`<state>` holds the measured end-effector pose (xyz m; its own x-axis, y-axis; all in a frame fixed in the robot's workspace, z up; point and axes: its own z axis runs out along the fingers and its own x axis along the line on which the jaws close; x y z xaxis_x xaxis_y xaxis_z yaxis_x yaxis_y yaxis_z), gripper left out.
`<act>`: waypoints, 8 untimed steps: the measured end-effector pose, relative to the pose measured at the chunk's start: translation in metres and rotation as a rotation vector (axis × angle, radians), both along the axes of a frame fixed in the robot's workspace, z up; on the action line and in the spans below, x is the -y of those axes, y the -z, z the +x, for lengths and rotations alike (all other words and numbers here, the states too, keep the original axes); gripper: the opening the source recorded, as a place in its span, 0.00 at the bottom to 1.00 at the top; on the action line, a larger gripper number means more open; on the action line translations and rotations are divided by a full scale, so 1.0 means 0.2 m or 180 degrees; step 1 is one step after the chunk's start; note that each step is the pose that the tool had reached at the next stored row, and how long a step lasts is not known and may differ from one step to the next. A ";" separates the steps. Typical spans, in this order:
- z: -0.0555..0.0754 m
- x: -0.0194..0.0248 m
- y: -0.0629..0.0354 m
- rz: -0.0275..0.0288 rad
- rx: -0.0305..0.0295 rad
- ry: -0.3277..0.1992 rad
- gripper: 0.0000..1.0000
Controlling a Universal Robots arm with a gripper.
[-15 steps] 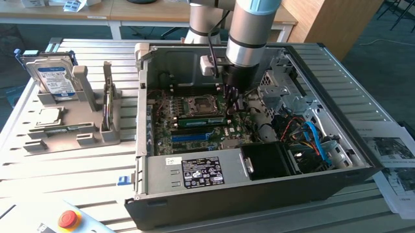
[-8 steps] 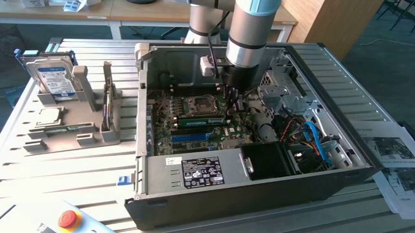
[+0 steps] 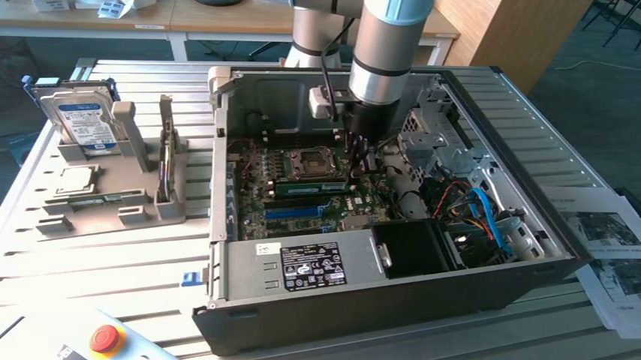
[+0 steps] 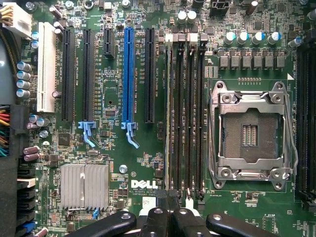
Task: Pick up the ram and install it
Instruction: 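Press down the ram until it locks into place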
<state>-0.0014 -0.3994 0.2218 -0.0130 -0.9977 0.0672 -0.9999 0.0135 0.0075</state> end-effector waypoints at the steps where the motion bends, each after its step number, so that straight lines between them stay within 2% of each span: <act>1: 0.00 0.000 0.001 -0.0001 0.0000 0.0000 0.10; 8: 0.00 -0.001 -0.003 0.0003 -0.0001 0.0000 0.10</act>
<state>-0.0014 -0.3993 0.2224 -0.0131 -0.9977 0.0662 -0.9999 0.0137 0.0078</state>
